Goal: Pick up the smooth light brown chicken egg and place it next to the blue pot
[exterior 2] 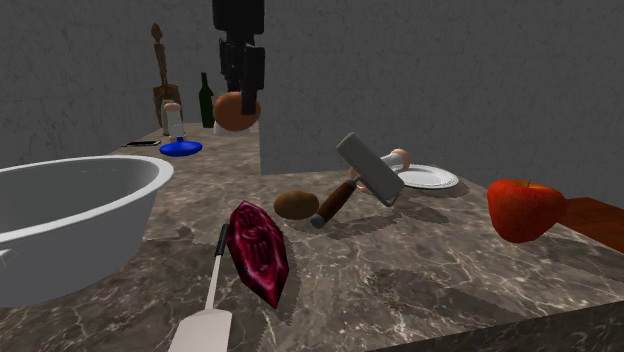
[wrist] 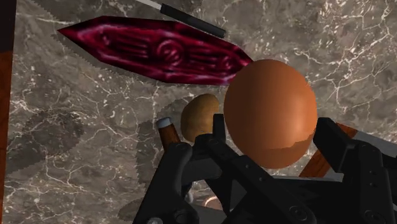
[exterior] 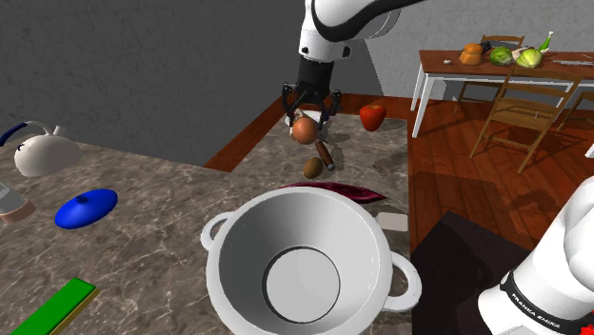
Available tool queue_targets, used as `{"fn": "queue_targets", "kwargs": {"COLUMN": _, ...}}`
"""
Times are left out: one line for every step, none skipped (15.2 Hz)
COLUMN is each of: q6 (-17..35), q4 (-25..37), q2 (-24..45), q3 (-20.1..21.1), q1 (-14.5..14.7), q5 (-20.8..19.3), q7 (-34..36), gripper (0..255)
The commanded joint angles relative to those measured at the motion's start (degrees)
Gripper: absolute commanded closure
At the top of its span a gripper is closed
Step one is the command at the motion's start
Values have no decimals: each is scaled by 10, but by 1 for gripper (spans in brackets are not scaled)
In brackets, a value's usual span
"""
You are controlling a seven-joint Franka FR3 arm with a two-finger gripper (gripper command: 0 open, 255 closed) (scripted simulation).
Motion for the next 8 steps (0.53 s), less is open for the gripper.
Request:
{"fn": "queue_targets", "kwargs": {"q6": 3, "q4": 11, "q2": 11, "q3": 15, "q1": 12, "q5": -5, "q7": 29, "gripper": 255}}
{"fn": "queue_targets", "kwargs": {"q6": 4, "q4": 18, "q2": 16, "q3": 22, "q1": 18, "q5": -8, "q7": 44, "gripper": 255}}
{"fn": "queue_targets", "kwargs": {"q6": 5, "q4": 25, "q2": 23, "q3": 29, "q1": 25, "q5": -11, "q7": 59, "gripper": 255}}
{"fn": "queue_targets", "kwargs": {"q6": 6, "q4": 32, "q2": 30, "q3": 36, "q1": 31, "q5": -15, "q7": 73, "gripper": 255}}
{"fn": "queue_targets", "kwargs": {"q6": 6, "q4": 41, "q2": 37, "q3": 43, "q1": 37, "q5": -19, "q7": 88, "gripper": 255}}
{"fn": "queue_targets", "kwargs": {"q6": 6, "q4": 50, "q2": 45, "q3": 50, "q1": 44, "q5": -23, "q7": 103, "gripper": 255}}
{"fn": "queue_targets", "kwargs": {"q6": 6, "q4": 60, "q2": 54, "q3": 57, "q1": 51, "q5": -28, "q7": 118, "gripper": 255}}
{"fn": "queue_targets", "kwargs": {"q6": 6, "q4": 71, "q2": 63, "q3": 63, "q1": 58, "q5": -33, "q7": 133, "gripper": 255}}
